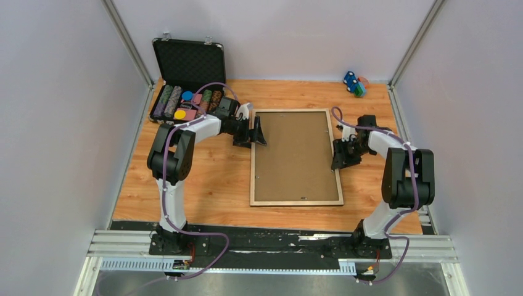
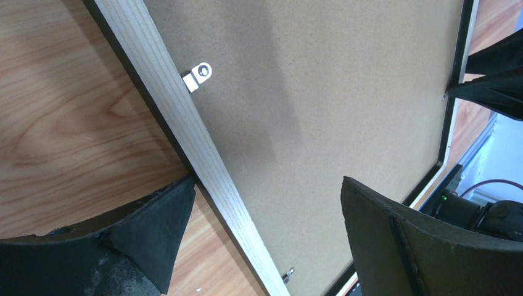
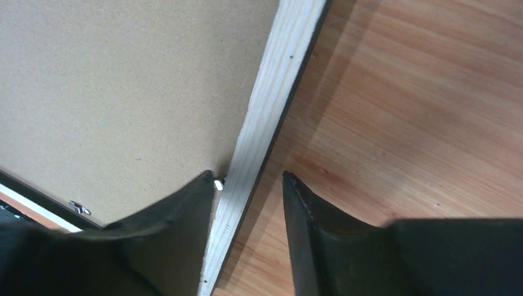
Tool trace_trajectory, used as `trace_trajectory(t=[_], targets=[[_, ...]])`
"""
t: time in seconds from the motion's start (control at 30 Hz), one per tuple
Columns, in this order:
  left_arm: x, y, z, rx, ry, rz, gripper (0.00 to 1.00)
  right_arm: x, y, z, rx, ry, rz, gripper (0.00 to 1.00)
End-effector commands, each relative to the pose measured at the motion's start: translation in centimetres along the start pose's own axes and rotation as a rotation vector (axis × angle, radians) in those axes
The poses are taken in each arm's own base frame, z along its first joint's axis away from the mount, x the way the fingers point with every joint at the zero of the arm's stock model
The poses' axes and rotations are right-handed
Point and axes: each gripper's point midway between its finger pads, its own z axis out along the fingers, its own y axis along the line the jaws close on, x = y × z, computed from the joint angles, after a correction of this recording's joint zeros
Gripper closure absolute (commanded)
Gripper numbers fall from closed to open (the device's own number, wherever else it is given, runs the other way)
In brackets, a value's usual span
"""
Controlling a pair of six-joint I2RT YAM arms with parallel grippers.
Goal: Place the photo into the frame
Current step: Install the photo frame at the center of the board, then adjust the photo frame at the center of the board.
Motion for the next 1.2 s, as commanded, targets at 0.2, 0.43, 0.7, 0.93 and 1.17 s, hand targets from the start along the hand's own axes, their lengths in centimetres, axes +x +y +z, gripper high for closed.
trace_trajectory(t=[0.2,0.43,0.7,0.93,1.17], targets=[[5.7,5.0,1.6,-0.139,0.170,-0.094,0.00,-4.6,-2.3,-0.6,0.055,-0.079,0.142,0.41],[5.5,5.1,1.4,-0.137,0.164,-0.098,0.00,-6.1,-2.8,0.2,0.034,-0.084,0.191,0.49],[5.4,5.3,1.4,-0.140,0.162,-0.101,0.00,-7.0,-3.0,1.1,0.004,-0.080,0.202,0.54],[5.0,5.6,1.0,-0.149,0.151,-0.100,0.00,-8.5,-3.2,1.9,-0.040,-0.086,0.163,0.82],[2.1,6.1,-1.8,-0.182,0.085,-0.028,0.00,-9.5,-4.2,2.3,-0.051,-0.064,-0.028,1.00]])
